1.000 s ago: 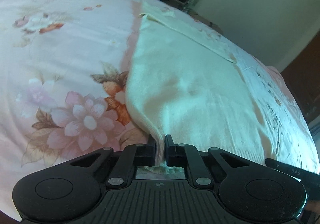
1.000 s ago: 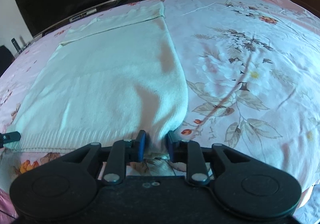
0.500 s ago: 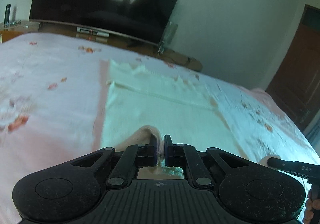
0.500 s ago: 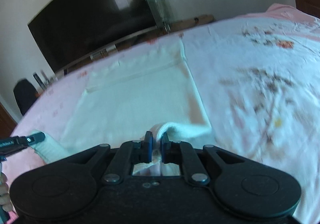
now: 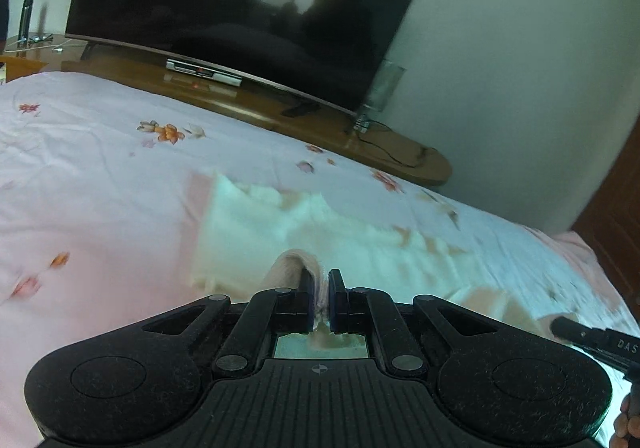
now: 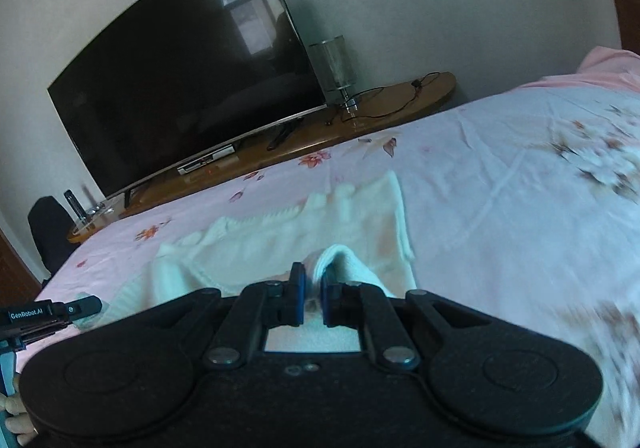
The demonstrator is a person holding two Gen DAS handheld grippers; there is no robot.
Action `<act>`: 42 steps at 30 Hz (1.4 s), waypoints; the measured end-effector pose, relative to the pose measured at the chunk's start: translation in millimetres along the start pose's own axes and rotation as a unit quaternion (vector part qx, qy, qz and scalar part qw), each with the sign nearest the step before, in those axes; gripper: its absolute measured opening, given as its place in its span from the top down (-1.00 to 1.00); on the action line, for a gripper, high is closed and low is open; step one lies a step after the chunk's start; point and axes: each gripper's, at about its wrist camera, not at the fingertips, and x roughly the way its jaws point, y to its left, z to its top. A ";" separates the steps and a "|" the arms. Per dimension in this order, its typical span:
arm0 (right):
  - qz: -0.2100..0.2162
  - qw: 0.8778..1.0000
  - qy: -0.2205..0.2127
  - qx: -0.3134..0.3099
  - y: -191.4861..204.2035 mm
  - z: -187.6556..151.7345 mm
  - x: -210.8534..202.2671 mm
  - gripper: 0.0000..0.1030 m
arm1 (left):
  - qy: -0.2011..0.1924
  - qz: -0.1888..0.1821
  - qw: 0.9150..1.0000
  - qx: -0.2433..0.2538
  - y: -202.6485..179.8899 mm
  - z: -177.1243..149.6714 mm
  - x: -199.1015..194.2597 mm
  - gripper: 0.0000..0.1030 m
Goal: Fold small clothes
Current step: 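Lift the hem with both grippers and fold it toward the collar, then lower the hem onto the collar and open both grippers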
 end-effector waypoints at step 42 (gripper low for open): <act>-0.037 0.994 0.081 -0.070 -49.0 53.9 177.2 0.91 | 0.064 0.083 0.984 0.145 -10.4 45.9 159.7 0.82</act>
